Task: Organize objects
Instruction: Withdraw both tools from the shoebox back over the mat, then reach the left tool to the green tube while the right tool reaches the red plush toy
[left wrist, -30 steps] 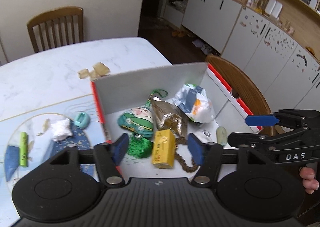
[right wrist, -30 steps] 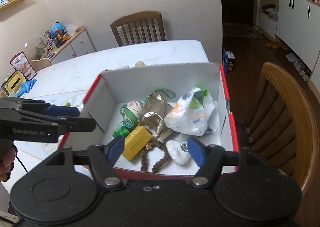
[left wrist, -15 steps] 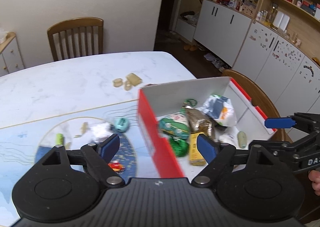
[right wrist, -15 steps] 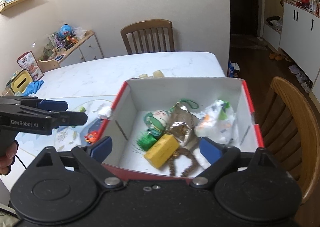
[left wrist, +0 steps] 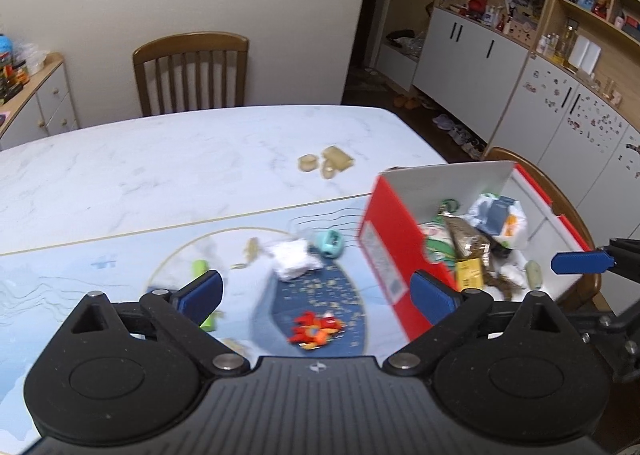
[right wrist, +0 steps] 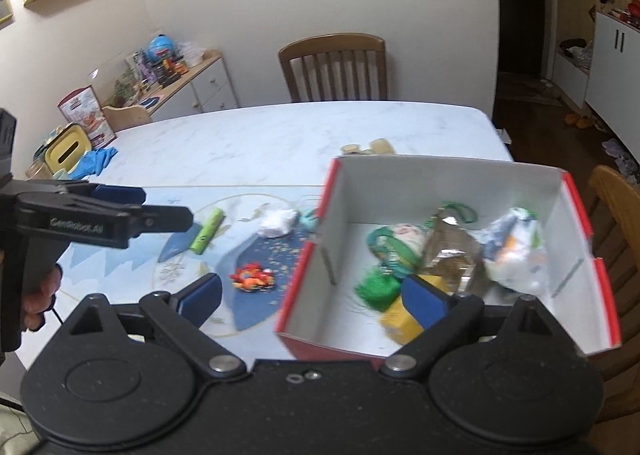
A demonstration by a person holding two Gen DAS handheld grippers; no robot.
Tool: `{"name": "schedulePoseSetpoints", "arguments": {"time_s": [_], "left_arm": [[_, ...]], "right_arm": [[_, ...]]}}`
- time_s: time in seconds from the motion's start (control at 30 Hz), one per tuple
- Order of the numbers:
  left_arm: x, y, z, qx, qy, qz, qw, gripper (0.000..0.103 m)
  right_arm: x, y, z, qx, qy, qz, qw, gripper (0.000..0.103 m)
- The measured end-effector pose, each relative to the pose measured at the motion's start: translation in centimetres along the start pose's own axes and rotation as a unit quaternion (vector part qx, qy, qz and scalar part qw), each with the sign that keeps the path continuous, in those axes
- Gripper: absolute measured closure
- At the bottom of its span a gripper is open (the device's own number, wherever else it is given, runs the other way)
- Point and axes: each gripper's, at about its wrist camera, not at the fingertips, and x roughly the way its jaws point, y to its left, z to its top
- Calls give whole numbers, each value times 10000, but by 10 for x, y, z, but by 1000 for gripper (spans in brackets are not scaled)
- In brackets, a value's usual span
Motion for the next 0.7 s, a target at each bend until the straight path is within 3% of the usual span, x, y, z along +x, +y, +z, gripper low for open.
{"name": "schedulePoseSetpoints", "arguments": {"time_s": [0.4, 0.7], "left_arm": [[27, 67, -14, 49, 166, 378, 9991, 2], [62, 94, -21, 4, 306, 242, 9992, 2]], "right_arm": [[46, 66, 5, -221, 178, 47, 9996, 7], [91, 103, 1, -465, 409, -16, 9981, 7]]}}
